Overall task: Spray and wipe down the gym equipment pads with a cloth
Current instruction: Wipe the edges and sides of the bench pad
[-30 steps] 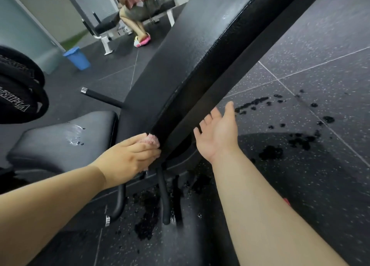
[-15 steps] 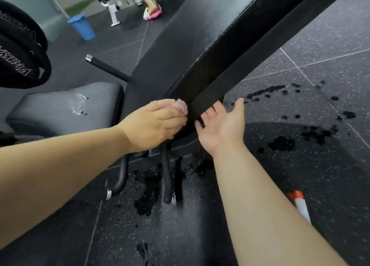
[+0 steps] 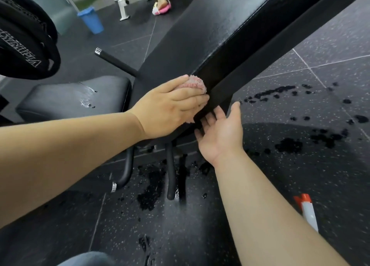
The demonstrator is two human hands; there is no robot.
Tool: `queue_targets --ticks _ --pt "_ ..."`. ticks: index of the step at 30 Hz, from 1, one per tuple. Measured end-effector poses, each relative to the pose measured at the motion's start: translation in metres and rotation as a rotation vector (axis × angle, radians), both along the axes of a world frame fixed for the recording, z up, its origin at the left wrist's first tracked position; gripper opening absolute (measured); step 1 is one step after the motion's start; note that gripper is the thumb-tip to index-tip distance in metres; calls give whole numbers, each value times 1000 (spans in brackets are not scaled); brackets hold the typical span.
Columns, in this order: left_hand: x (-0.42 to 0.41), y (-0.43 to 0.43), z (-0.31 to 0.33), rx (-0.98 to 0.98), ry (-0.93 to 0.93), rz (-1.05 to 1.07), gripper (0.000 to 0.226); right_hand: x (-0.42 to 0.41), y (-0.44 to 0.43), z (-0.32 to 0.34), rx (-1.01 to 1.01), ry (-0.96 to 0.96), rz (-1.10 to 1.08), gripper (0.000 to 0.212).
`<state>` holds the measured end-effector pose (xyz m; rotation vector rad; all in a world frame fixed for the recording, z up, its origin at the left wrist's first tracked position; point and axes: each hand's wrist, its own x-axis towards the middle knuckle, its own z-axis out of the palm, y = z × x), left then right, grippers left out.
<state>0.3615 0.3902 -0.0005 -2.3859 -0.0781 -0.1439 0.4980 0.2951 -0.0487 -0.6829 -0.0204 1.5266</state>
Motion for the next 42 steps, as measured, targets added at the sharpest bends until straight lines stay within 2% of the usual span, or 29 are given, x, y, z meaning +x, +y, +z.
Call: queue_targets --ticks 6,10,12,14,15,17,18,19,20,21,22,23,24,25,26,28,30,33,36,38,40,42 --pt "-70 0 -25 -24 202 59 37 1 -4 -1 -10 46 -23 72" --pt "-124 -19 -37 -133 277 337 47 -1 -13 4 -50 31 11 66" --pt "-146 -29 -45 -124 207 351 49 -6 -17 13 -160 -34 74 62" --pt "-147 -39 -50 -236 54 421 35 -18 -21 29 -290 -159 296 51" --pt "-137 -42 -53 -312 -26 469 33 -25 -23 39 -303 -302 422 41" --pt "-112 -58 -58 -477 -274 635 28 -35 -20 71 -194 -745 548 19" --pt "-97 -69 -63 -556 -483 737 26 -36 -13 89 -62 -985 480 17" --pt "-78 -82 -65 -655 -768 892 27 -35 -4 107 123 -1242 354 18" --pt "-58 -90 -68 -762 -1127 1075 30 -29 9 121 325 -1493 216 17" --pt "-36 -96 -65 -877 -1544 1254 32 -25 24 132 513 -1741 174 17" --pt "-19 -94 -61 -1002 -1997 1342 27 -21 42 137 669 -2020 273 22" --pt "-5 -87 -54 -1107 -2424 1310 17 -15 59 134 748 -2301 481 30" --pt "4 -75 -44 -1182 -2794 1161 12 -11 72 126 771 -2544 720 39" --pt "9 -61 -38 -1229 -3059 992 17 -9 81 116 774 -2693 940 46" --pt "13 -50 -35 -1204 -3205 953 21 -9 87 107 775 -2766 1092 50" --pt "26 -38 -29 -1120 -3316 1046 25 -12 95 97 810 -2795 1198 52" --pt "44 -42 -22 -1069 -3336 1064 26 -15 97 97 844 -2809 1220 52" --pt "79 -64 -10 -1266 -3290 804 29 -15 98 97 866 -2835 1212 51" --pt "99 -77 -6 -1287 -3169 762 30 -15 99 97 868 -2817 1263 52" --pt "78 -67 -18 -1094 -3325 721 22 -15 101 100 873 -2804 1289 52" --pt "40 -52 -29 -886 -3530 615 27 -15 101 100 889 -2798 1288 52" --pt "29 -43 -31 -868 -3537 649 28 -15 101 97 919 -2800 1259 52"
